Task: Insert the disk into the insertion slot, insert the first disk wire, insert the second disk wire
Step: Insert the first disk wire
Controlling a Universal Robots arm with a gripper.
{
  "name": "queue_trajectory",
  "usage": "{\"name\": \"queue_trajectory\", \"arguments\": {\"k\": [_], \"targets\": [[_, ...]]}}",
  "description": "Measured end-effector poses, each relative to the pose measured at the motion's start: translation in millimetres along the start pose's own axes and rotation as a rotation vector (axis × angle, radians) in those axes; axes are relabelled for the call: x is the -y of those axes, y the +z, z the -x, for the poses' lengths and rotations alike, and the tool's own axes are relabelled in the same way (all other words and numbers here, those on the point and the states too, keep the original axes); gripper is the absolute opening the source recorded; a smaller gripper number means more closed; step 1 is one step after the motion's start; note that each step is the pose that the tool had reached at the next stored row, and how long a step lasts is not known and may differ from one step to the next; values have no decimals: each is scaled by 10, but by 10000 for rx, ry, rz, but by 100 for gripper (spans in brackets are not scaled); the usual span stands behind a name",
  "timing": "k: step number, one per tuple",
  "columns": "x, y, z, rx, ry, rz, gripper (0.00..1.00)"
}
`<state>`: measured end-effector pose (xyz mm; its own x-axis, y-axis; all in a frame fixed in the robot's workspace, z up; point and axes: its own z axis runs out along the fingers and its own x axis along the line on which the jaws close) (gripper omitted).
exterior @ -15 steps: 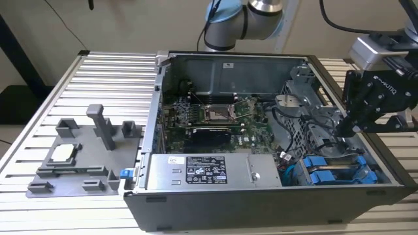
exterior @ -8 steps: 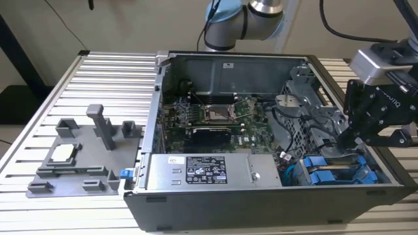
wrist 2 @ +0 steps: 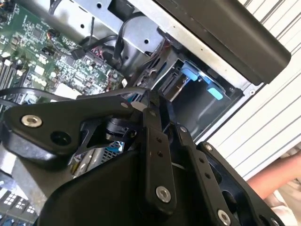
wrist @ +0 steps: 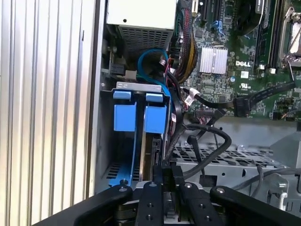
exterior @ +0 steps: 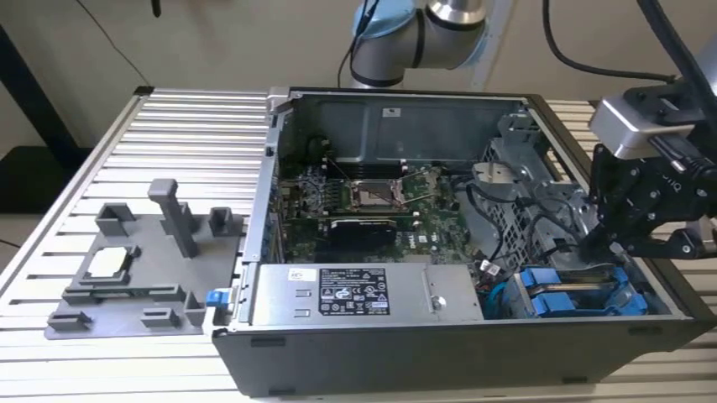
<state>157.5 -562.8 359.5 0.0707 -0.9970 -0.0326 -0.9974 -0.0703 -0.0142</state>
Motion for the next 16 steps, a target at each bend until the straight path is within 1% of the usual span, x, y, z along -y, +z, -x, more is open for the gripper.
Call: {"name": "queue_trajectory", "arguments": {"k": [2,3,8,9,12,14,16], "targets": [[0,29,2,-70,-4,1,19],[-1,48,5,-91,-3,2,19],[-1,59,5,-96,-1,-3,19],[-2,65,5,-116,-2,-30,19],[-2,86,4,-217,-3,-182,19],[-2,97,4,-280,29,-304,19],[-2,110,3,-326,72,-422,19]]}}
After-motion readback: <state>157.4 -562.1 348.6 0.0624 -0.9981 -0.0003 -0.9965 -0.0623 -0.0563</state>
